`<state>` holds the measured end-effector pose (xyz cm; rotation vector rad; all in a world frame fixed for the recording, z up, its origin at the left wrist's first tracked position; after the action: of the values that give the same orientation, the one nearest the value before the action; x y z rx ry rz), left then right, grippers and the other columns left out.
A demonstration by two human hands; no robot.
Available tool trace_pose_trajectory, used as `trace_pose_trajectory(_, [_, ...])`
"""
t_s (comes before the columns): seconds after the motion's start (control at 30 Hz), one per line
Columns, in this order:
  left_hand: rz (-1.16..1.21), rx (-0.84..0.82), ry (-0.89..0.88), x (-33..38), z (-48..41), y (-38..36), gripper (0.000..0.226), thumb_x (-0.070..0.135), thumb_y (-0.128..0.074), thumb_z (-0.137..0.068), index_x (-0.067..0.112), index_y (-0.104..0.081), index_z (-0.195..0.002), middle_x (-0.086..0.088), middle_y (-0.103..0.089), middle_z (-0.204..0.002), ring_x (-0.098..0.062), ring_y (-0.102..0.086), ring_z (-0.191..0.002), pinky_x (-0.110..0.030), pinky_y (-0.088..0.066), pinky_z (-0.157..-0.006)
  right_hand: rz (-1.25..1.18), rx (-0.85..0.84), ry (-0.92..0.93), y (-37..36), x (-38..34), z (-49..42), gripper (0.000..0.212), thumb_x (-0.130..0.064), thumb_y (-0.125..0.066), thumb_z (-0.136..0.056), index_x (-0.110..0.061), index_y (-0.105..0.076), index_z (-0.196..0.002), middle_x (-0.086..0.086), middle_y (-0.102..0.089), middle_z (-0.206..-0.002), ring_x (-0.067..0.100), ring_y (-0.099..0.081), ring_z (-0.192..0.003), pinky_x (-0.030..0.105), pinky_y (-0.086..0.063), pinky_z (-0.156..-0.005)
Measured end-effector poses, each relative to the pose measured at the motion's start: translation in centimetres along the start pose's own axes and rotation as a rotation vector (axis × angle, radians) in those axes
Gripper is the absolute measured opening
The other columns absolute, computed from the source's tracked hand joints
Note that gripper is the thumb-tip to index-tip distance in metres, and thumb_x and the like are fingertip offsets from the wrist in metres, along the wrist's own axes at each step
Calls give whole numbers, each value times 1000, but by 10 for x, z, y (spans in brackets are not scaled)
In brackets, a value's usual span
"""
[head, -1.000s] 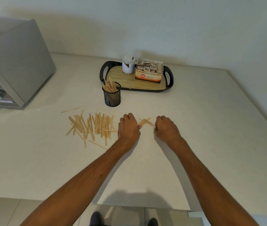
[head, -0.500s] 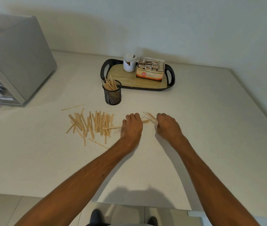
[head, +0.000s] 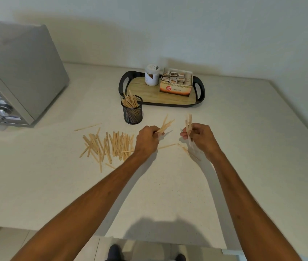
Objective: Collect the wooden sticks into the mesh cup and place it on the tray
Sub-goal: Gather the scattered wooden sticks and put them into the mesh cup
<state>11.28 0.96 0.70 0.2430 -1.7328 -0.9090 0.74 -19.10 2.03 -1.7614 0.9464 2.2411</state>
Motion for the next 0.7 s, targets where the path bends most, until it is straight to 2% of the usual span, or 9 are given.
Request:
trace_pose_trajectory(0.07, [165, 29, 33, 0, -3, 5, 23, 13, -58, -110, 4, -79, -113, -10, -81, -105, -22, -74, -88, -25, -55, -68, -62, -11, -8, -1, -5, -2, 23, 1, -51, -108, 2, -72, -116, 15, -81, -107, 29, -80, -97, 49, -63, -98])
trace_pose_trajectory(0.1, [251, 44, 38, 0, -3, 7, 23, 13, -55, -112, 2, -76, -115, -11, -82, -108, -22, -77, -92, -22, -60, -74, -71, -13, -4, -1, -9, -3, 23, 0, -49, -109, 2, -70, -117, 16, -80, -110, 30, -80, -99, 48, -62, -99])
trace_pose_trajectory(0.17, [376, 77, 28, 2, -5, 14, 24, 12, -52, -114, -1, -71, -117, -12, -82, -108, -25, -80, -97, -32, -65, -89, -81, -22, 13, -1, -15, -6, 22, -4, -48, -111, 0, -67, -120, 15, -80, -113, 29, -79, -103, 47, -61, -101])
trace_pose_trajectory(0.2, [409, 94, 18, 4, -6, 18, 24, 13, -51, -115, -2, -69, -118, -13, -82, -107, -27, -80, -98, -38, -65, -91, -90, -24, 23, -1, -19, -7, 21, -7, -48, -112, 0, -66, -121, 14, -80, -113, 29, -78, -104, 47, -61, -102])
trace_pose_trajectory(0.47, [383, 189, -55, 0, -10, 44, 31, 25, -41, -119, -2, -56, -122, -9, -82, -99, -25, -80, -91, -48, -66, -88, -29, -38, 94, -20, -33, -16, 24, -22, -46, -115, -4, -56, -126, 11, -81, -112, 26, -80, -102, 53, -60, -103])
trace_pose_trajectory(0.63, [361, 309, -74, -5, -13, 64, 33, 34, -39, -118, 5, -54, -127, -3, -80, -97, -18, -80, -87, -41, -66, -82, -122, -85, 173, -40, -54, -22, 23, -21, -47, -115, -1, -56, -121, 13, -81, -112, 25, -80, -104, 51, -60, -101])
trace_pose_trajectory(0.7, [340, 355, -95, -4, -18, 76, 32, 35, -39, -118, 8, -53, -125, 0, -80, -97, -20, -79, -84, -44, -66, -79, -164, -79, 211, -48, -71, -28, 25, -22, -47, -115, 0, -56, -122, 13, -81, -111, 22, -80, -104, 49, -61, -99])
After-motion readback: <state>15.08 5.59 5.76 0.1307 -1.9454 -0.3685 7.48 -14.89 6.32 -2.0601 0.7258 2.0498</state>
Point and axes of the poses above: each hand's wrist, its own z-axis away from the middle knuckle, its own y-axis out of the back of the hand, x = y × z, the point moved 6 cm from there along -z, towards the middle knuckle
